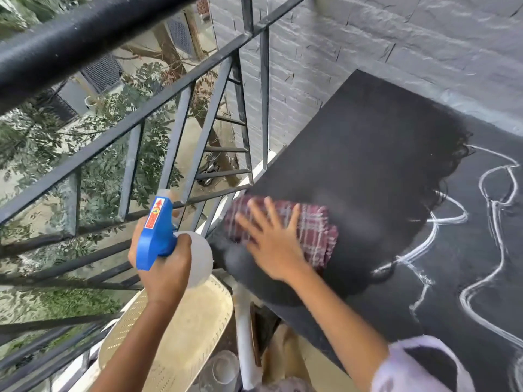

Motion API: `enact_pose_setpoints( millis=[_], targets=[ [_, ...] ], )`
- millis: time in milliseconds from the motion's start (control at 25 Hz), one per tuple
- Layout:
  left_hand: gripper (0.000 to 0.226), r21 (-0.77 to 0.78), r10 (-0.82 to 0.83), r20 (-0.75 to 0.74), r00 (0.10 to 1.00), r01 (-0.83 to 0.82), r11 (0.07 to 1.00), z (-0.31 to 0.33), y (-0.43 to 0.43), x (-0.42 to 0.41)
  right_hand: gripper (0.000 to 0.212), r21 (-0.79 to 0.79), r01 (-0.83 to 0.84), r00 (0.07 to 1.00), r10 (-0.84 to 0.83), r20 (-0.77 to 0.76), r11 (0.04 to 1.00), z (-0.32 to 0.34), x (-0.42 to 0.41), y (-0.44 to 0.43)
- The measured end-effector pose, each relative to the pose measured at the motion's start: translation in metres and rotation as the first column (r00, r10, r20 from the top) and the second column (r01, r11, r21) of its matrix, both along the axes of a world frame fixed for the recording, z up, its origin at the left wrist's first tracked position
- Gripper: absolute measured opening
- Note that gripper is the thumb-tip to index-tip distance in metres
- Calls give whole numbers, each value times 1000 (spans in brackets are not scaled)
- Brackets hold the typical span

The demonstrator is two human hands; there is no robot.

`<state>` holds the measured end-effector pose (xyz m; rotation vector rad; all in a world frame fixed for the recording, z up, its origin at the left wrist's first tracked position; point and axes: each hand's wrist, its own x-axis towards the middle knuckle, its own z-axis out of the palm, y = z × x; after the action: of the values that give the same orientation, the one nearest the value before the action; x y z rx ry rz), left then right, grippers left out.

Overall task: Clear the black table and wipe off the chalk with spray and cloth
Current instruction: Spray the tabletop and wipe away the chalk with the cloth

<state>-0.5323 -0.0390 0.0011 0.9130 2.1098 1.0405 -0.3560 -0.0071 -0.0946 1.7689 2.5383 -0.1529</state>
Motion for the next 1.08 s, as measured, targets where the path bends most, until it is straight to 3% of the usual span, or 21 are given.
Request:
enact_pose_setpoints(
  millis=[80,160,200,280,360,400,480,560,680,800,920,960,1080],
  targets=[
    [11,74,32,-10,999,-31,997,0,-4,-8,55,41,-228,974,227,14,973,-4,3,-57],
    [12,55,-35,-50,998,37,998,6,-12,-12,53,67,-270,963,268,35,961,-5,39,-91],
    [13,43,-75,-61,995,78,996,7,-15,-13,52,103,-192,981,187,61,976,-5,64,-91],
    [10,64,-91,-42,995,94,994,7,-20,-14,51,96,159,985,-164,50,983,1,95,-63],
    [8,104,-60,-29,998,62,993,8,-27,-10,51,3,541,841,-541,-32,841,7,92,-23],
    [7,144,-48,-12,999,49,988,8,-29,-6,51,-40,618,783,-619,-54,785,9,76,-8],
    [5,215,-58,5,998,56,975,10,-33,0,52,-60,517,854,-519,-36,854,9,32,-4],
    [19,268,-113,-16,994,113,957,14,-38,5,54,-57,235,972,-235,11,970,5,-6,-39],
    [20,275,-244,-4,970,236,932,15,-40,5,56,-9,-24,999,24,44,1000,-1,-7,-118],
    [22,254,-320,-2,948,310,916,15,-41,10,52,39,120,992,-122,44,992,-4,42,-153],
    [23,253,-449,16,893,431,866,16,-47,23,55,-35,508,861,-508,3,861,2,64,-112],
    [28,248,-473,14,881,455,855,16,-50,27,56,-57,547,837,-548,1,835,5,55,-100],
    [30,239,-522,17,853,504,830,16,-56,40,60,-47,354,935,-353,32,934,5,16,-107]
  ],
)
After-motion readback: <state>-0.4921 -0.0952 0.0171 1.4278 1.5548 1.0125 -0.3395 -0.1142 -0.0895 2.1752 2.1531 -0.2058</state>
